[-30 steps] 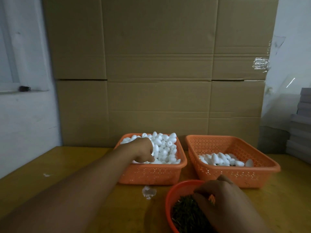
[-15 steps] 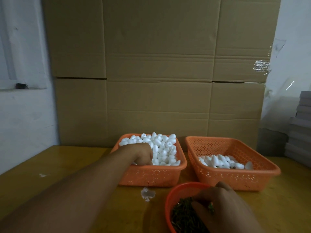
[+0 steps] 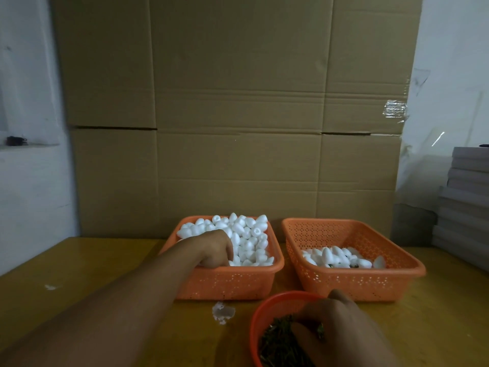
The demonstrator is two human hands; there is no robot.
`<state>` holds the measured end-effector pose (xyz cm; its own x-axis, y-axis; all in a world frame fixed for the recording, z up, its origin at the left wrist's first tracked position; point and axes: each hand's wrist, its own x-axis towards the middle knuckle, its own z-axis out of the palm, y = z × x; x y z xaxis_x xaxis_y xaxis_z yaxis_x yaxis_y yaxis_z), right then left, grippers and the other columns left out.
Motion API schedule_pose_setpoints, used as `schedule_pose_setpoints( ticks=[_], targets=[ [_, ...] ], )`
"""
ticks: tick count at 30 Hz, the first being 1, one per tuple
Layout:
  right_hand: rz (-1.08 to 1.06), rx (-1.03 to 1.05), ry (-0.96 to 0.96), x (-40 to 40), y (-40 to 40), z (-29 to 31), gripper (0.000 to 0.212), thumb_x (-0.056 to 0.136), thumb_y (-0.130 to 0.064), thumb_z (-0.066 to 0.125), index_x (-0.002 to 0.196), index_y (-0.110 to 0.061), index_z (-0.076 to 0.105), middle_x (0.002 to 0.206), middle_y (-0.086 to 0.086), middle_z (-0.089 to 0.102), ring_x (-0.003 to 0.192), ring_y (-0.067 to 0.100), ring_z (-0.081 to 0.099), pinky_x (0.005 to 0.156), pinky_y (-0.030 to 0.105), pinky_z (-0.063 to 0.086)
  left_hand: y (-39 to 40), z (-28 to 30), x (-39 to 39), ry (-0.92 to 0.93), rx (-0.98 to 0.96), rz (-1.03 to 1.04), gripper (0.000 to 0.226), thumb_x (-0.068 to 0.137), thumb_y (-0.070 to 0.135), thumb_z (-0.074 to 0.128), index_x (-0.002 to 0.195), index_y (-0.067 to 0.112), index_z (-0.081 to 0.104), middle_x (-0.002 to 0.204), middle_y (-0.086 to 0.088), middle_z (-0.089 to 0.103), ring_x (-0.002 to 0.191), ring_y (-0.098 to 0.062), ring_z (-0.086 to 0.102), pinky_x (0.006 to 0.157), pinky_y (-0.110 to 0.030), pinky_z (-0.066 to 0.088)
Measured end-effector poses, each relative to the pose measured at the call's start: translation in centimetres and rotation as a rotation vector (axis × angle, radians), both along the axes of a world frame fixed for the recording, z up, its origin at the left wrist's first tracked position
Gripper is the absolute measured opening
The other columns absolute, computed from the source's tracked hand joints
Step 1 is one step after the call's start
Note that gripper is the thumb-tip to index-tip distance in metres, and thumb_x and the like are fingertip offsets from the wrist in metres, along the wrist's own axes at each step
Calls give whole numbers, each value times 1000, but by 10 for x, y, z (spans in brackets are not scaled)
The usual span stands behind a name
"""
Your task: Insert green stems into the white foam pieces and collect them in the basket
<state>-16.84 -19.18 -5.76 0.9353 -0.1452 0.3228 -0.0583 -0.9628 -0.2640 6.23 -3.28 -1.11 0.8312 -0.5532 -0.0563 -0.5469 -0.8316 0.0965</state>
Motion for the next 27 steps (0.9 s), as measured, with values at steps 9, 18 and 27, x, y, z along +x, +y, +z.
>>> schedule_pose_setpoints(
  ticks=[9,18,27],
  targets=[
    [-18,42,4,3,1,4,34,85,-53,63,119,-56,60,141,-21,43,125,-4,49,105,20,44,2,-1,-5,-87,-125,23,21,82,44,73,101,40,66,126,10,43,120,-16,37,102,-34,37],
    [-6,58,-22,-1,0,4,34,84,-48,62,118,-53,60,118,-18,58,118,-5,48,96,23,50,7,4,-13,-77,-492,43,21,78,25,81,83,32,62,99,11,65,96,-10,61,89,-33,51],
    [20,73,-56,3,-4,4,34,87,-46,62,121,-52,59,146,-18,45,138,-4,37,111,23,39,21,-7,-67,-133,-984,-53,29,83,15,78,98,31,60,86,11,67,77,-3,66,64,-14,49]
  ],
)
